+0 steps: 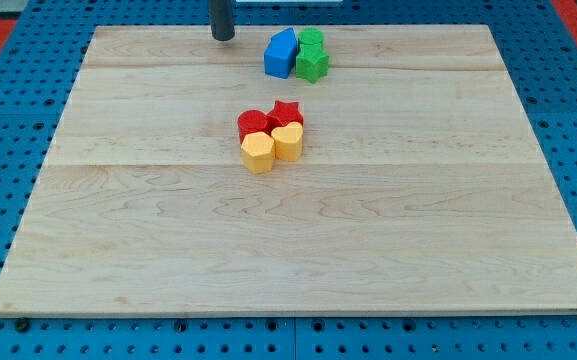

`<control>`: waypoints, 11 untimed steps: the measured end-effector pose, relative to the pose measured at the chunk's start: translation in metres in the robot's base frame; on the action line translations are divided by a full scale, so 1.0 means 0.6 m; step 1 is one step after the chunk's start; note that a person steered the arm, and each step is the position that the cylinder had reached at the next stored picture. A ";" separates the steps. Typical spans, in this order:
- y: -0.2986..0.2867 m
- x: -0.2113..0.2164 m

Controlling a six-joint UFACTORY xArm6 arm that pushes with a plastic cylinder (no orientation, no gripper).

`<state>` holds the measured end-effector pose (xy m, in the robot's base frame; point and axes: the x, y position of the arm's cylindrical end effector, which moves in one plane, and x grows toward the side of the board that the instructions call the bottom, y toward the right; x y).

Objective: Push the triangle to the top left of the cube

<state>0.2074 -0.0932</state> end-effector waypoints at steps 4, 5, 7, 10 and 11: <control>0.184 -0.022; 0.194 -0.012; 0.151 0.043; 0.126 0.040; 0.149 0.039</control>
